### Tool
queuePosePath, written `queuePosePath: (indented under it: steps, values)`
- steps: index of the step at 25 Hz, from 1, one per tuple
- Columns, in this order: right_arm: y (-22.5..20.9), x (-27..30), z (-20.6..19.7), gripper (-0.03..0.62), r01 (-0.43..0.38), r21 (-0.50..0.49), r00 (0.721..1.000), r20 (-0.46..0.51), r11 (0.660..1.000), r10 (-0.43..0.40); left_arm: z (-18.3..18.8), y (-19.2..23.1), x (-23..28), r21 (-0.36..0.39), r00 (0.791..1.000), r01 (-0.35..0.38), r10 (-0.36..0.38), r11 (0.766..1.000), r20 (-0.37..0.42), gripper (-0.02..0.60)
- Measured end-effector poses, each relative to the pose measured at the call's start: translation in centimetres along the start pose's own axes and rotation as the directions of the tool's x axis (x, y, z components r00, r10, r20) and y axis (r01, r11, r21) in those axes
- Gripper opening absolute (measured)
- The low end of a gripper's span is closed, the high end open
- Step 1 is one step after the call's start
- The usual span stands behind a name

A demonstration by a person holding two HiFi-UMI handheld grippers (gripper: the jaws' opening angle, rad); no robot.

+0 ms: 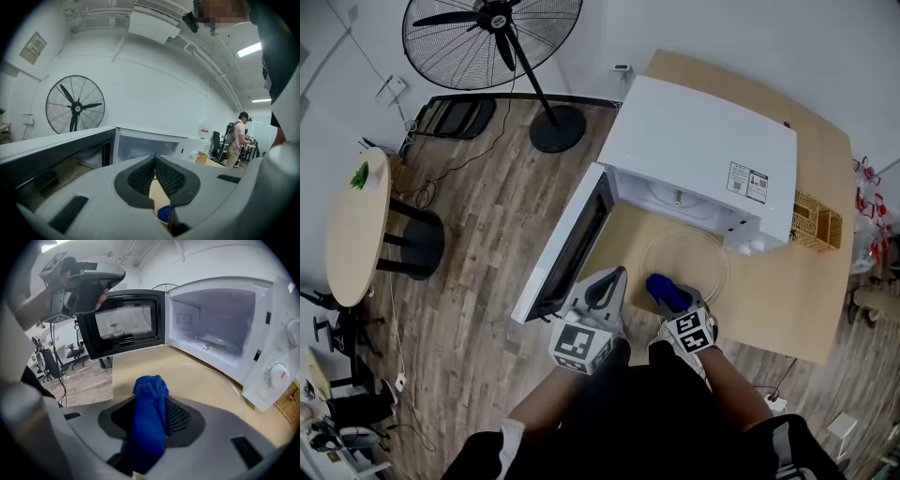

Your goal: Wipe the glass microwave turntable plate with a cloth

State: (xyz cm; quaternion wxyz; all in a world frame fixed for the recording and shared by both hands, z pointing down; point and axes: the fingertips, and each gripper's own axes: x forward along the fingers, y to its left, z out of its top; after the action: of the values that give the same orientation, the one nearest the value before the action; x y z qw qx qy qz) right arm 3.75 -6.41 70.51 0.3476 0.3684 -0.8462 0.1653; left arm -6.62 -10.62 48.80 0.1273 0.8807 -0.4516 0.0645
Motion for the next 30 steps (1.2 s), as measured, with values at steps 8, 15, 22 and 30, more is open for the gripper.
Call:
queuePosePath:
  steps: [8,15,22,30]
  values:
    - [-3.5,-1.3,-1.5,0.155,0.078,0.048,0.997,-0.030,0.996,-0.077,-0.2,-0.8,0.9,0.004,1.000,0.021,-0.021,1.000,-0.004,0.002]
    - [-7.3,-2.6,-2.7,0.156,0.186,0.077,0.982,-0.036,0.980,-0.184,0.2,-1.9,1.9,0.008,0.999,0.054,-0.054,0.998,-0.002,0.002]
    - [-11.0,-4.4,-4.4,0.156,0.291,0.140,0.955,-0.103,0.946,-0.278,0.4,-2.5,2.4,0.013,0.998,0.069,-0.069,0.998,-0.004,0.002]
    - [-13.9,-6.1,-5.4,0.156,0.354,0.238,0.934,-0.130,0.904,-0.331,0.5,-3.1,3.4,0.016,0.996,0.090,-0.090,0.996,-0.010,0.002]
